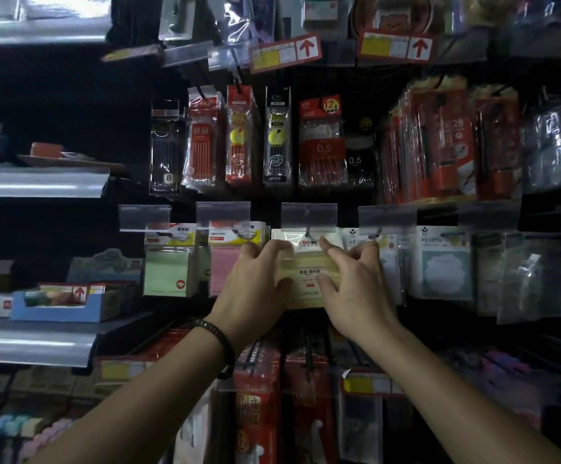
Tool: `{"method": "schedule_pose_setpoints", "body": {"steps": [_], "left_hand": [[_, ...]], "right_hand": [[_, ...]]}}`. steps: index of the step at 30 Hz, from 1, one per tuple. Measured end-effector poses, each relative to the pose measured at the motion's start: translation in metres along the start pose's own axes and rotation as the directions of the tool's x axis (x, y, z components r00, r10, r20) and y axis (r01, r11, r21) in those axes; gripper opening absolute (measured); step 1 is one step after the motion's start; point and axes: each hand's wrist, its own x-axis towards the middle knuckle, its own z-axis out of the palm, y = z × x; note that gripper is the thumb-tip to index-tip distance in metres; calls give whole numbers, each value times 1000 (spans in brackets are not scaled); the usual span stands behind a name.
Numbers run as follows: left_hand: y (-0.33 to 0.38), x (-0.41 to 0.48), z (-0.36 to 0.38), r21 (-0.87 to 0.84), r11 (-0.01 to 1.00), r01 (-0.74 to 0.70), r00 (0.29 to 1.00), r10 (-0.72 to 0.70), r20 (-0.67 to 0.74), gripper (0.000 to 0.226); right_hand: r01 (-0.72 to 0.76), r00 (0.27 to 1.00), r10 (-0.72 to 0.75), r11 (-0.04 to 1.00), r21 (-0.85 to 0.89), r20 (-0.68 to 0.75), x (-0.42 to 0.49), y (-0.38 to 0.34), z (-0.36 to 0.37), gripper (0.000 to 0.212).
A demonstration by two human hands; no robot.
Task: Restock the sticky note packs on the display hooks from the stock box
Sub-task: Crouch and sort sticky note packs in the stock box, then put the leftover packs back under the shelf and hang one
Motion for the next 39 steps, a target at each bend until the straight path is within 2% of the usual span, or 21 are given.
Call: {"method": "schedule_pose_setpoints", "body": {"steps": [2, 5, 9, 12, 15, 19, 22, 25, 27, 30, 32, 33, 36, 39], "left_hand": [[-3, -7, -4, 22, 1000, -21, 1000, 22, -9, 59], [-5, -27, -13, 77, 995, -62, 997, 65, -32, 53], [-1, -79, -28, 63, 992, -110, 993, 112, -40, 33], [-2, -140, -32, 42, 990, -134, 991, 133, 29, 20], [-21, -216, -22, -26, 995, -98, 989, 100, 105, 19], [-62, -328, 20, -2, 997, 78, 956, -74, 283, 12], [-97, -412, 57, 65, 975, 212, 852, -217, 476, 7], [-126, -476, 86, 172, 932, 320, 705, -356, 613, 5], [-143, -508, 104, 228, 903, 364, 589, -412, 695, 4], [-167, -543, 138, 263, 855, 446, 425, -462, 779, 8], [-181, -555, 162, 279, 838, 468, 359, -470, 806, 11], [-187, -559, 175, 300, 830, 471, 319, -477, 819, 17], [-206, -575, 210, 354, 777, 521, 193, -511, 838, 25], [-221, -596, 235, 435, 705, 561, 79, -568, 819, 23]], "right_hand": [[2, 1000, -1, 999, -37, 24, -9, -1, -2, 78], [39, 998, -41, 999, -38, -55, -30, 0, -5, 80], [177, 957, -164, 984, 34, -239, -75, 1, -3, 46], [299, 925, -243, 940, 165, -293, -128, -3, 3, 18], [326, 943, -286, 895, 306, -169, -194, -6, 21, 7], [125, 969, -212, 864, 488, 127, -290, 7, 59, 11], [-62, 926, -120, 887, 458, 359, -366, 38, 98, 10], [-325, 803, 94, 897, 300, 589, -453, 87, 145, 14], [-485, 665, 263, 864, 137, 699, -511, 114, 171, 17], [-668, 355, 440, 737, -106, 825, -575, 139, 205, 32], [-684, 246, 454, 707, -179, 856, -598, 146, 230, 30], [-664, 223, 455, 718, -208, 862, -606, 149, 244, 25], [-501, 223, 496, 797, -338, 839, -628, 156, 291, 33], [-456, 190, 488, 812, -363, 852, -651, 174, 340, 50]]}}
